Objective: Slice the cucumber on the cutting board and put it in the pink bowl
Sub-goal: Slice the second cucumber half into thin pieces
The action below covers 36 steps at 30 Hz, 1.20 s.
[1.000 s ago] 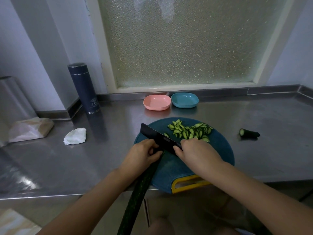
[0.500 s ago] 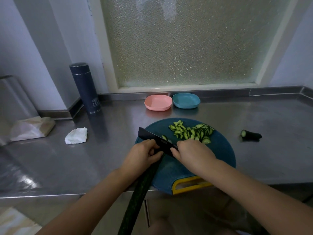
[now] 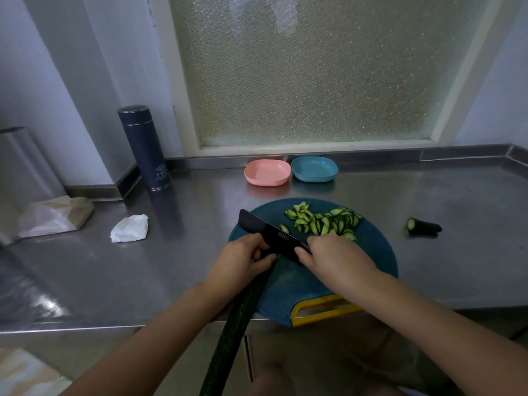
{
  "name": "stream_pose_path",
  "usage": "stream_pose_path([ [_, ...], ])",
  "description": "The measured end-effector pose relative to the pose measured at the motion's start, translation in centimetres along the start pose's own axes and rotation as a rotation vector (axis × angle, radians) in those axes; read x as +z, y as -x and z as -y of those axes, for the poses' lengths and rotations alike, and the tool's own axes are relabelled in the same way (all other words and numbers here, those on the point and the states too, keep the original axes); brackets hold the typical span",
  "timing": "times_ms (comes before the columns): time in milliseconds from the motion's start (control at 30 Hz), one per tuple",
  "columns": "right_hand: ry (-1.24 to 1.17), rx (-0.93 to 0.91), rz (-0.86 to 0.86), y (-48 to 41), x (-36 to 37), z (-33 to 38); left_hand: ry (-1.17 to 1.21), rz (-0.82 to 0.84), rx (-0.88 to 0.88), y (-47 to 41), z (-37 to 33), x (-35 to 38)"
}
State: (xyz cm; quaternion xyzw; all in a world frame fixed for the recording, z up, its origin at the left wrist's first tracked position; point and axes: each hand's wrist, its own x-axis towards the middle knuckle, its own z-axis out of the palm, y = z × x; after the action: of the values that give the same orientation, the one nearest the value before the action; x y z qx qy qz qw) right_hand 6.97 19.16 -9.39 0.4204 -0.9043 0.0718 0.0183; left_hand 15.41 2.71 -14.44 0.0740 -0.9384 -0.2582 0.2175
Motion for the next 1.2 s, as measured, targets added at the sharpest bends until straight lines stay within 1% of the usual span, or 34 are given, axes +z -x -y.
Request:
stream_pose_path([
  [233, 0.028, -0.015, -0.042, 0.7, -0.1, -0.1, 0.001, -0.004, 0.000, 0.0, 0.1, 0.1],
  [700, 0.042, -0.008, -0.042, 0.7, 0.0, 0.4, -0.023, 0.004, -0.002, 0.0, 0.1, 0.0],
  [900, 0.107, -0.006, -0.070, 0.7, 0.9, 1.0, -0.052, 0.020, 0.000, 0.0, -0.2, -0.1],
  [1067, 0.085, 0.028, -0.026, -0.2, 1.6, 1.4, -0.057, 0.092, 0.018, 1.0, -0.1, -0.7],
  [1200, 0.063, 0.044, -0.025, -0.1, 1.2, 0.9, -0.008, 0.075, 0.013, 1.3, -0.1, -0.8],
])
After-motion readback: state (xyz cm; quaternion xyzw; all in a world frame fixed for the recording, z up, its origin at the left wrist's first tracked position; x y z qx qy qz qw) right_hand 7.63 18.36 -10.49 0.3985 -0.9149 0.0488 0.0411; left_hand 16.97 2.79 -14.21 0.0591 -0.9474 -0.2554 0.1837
